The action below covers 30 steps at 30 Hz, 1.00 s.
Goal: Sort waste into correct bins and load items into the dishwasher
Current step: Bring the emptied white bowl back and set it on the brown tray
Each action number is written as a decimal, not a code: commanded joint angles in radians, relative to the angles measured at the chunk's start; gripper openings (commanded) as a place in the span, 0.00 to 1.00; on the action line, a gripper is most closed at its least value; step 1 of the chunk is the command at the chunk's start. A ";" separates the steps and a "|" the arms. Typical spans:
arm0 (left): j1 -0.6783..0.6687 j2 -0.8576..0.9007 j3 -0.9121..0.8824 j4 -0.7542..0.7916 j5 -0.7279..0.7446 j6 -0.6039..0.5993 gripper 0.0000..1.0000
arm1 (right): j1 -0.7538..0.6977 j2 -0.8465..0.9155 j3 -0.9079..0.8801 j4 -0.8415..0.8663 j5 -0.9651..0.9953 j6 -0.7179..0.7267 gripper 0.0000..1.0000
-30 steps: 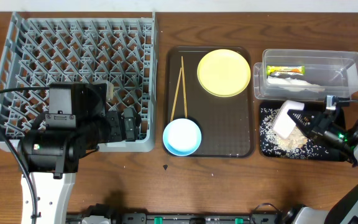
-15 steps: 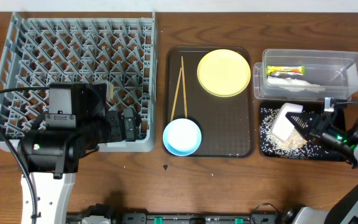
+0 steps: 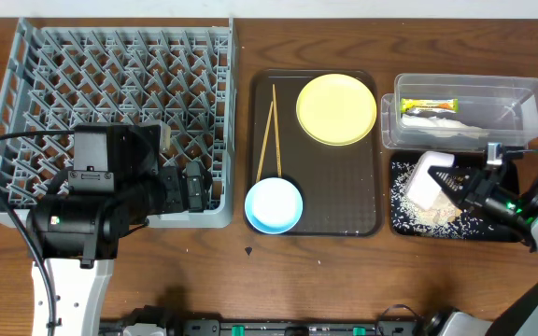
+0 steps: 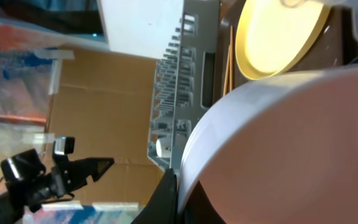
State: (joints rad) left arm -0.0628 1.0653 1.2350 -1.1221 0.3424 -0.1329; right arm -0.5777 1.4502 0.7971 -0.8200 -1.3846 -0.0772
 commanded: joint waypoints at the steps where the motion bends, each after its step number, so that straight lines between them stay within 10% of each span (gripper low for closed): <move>1: -0.002 -0.001 0.014 -0.003 0.012 0.009 0.98 | 0.115 -0.141 0.093 -0.076 0.162 0.009 0.01; 11: -0.002 -0.001 0.014 -0.003 0.012 0.009 0.98 | 0.638 -0.375 0.248 -0.127 0.816 0.133 0.01; 20: -0.002 -0.001 0.014 -0.003 0.012 0.009 0.98 | 1.086 -0.205 0.208 -0.046 1.287 0.266 0.01; 30: -0.002 -0.001 0.014 -0.002 0.013 0.008 0.98 | 1.173 0.119 0.210 0.039 1.417 0.391 0.02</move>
State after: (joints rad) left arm -0.0628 1.0653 1.2350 -1.1221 0.3424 -0.1329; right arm 0.5869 1.5238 1.0130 -0.7914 -0.0483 0.2394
